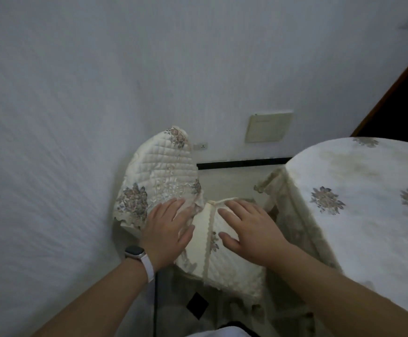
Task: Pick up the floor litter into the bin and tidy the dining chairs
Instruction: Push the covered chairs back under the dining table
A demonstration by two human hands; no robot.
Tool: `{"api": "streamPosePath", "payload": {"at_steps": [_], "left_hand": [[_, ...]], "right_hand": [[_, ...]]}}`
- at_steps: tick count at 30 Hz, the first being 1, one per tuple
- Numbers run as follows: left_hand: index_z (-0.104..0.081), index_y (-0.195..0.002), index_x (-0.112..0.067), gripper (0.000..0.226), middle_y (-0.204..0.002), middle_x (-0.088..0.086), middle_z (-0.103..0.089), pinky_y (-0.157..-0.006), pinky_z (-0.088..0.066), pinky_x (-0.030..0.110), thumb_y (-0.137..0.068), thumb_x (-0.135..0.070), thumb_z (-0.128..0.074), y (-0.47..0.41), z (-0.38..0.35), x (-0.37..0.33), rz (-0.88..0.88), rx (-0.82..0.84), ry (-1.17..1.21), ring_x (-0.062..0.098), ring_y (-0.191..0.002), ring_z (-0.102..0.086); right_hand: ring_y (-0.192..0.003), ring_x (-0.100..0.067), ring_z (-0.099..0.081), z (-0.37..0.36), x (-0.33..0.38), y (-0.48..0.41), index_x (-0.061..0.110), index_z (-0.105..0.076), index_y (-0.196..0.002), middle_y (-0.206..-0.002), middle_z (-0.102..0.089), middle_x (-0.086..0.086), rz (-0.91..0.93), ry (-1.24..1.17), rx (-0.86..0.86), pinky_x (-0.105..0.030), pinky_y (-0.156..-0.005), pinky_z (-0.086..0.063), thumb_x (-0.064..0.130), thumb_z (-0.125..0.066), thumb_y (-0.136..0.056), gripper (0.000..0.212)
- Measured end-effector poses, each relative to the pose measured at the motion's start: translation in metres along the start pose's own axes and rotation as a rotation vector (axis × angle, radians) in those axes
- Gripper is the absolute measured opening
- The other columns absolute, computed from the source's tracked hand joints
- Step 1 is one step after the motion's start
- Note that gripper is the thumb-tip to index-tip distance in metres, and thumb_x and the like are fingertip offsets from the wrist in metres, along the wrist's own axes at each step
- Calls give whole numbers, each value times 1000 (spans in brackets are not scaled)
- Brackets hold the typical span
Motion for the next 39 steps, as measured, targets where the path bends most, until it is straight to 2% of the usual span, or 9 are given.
{"api": "streamPosePath", "payload": {"at_steps": [4,9,16,21,24,29,32,35,39], "left_hand": [[-69,-119,-16,42,-127,9,-64,-98,-44,46,-90,-41,-52,-7,7,28,81,33,-102,31,-119,-57],[-67,-121,-16,43,-130,9,-62,-99,-47,50,-90,-42,-51,-19,21,62,258,71,-191,33,-119,-58],[-66,-124,-20,47,-129,7,-63,-98,-44,41,-87,-44,-48,-22,35,84,530,95,-339,28,-119,-55],[-63,-126,-16,52,-131,10,-60,-95,-49,45,-87,-47,-48,-16,33,103,743,114,-271,31,-119,-58],[-58,-135,-13,63,-138,10,-56,-102,-44,43,-87,-51,-43,-18,24,118,839,86,-171,29,-125,-53],[-49,-140,-21,52,-130,-3,-55,-96,-44,29,-92,-40,-59,-28,-1,139,896,20,111,16,-116,-53],[-45,-141,-28,53,-128,-10,-56,-97,-48,30,-93,-46,-58,-30,-17,151,963,-28,221,8,-115,-54],[-48,-130,-39,41,-109,-19,-62,-79,-55,32,-91,-51,-56,-33,-27,158,1034,-57,343,0,-96,-61],[-52,-120,-34,36,-92,-15,-62,-59,-43,21,-90,-51,-59,-36,-31,160,1086,-102,285,1,-78,-59]], "right_hand": [[-121,-24,-57,-10,-7,-47,23,-59,-128,-132,-61,-3,114,0,-51,-38,-96,-48,55,-51,-89,51],[-122,-27,-56,-23,-13,-114,19,-59,-128,-133,-60,-8,297,-98,-54,-42,-97,-50,52,-50,-90,51],[-126,-29,-52,-52,-8,-193,20,-57,-132,-138,-56,-9,513,-145,12,-44,-99,-46,54,-47,-92,53],[-123,-28,-55,-63,18,-225,20,-57,-130,-135,-58,-9,626,-168,32,-42,-98,-47,54,-45,-91,53],[-119,-28,-57,-71,31,-249,19,-57,-127,-132,-60,-9,661,-165,24,-41,-95,-49,53,-48,-88,53],[-120,-28,-56,-82,47,-289,17,-58,-126,-131,-60,-10,666,-165,36,-42,-93,-48,53,-51,-84,55],[-124,-29,-52,-90,54,-315,15,-57,-128,-134,-57,-10,684,-158,54,-44,-100,-45,52,-54,-83,58],[-132,-30,-46,-97,62,-337,16,-55,-132,-140,-52,-11,718,-128,98,-47,-107,-38,56,-53,-82,65],[-134,-27,-41,-104,68,-357,22,-55,-132,-137,-53,-3,744,-104,159,-55,-113,-27,66,-57,-76,71]]}}
Point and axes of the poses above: each hand's wrist, its own y-axis away from the middle knuckle, its own z-axis out of the back of the hand, x = y × z, the point moved 3 cm from there along -y, towards the middle knuckle
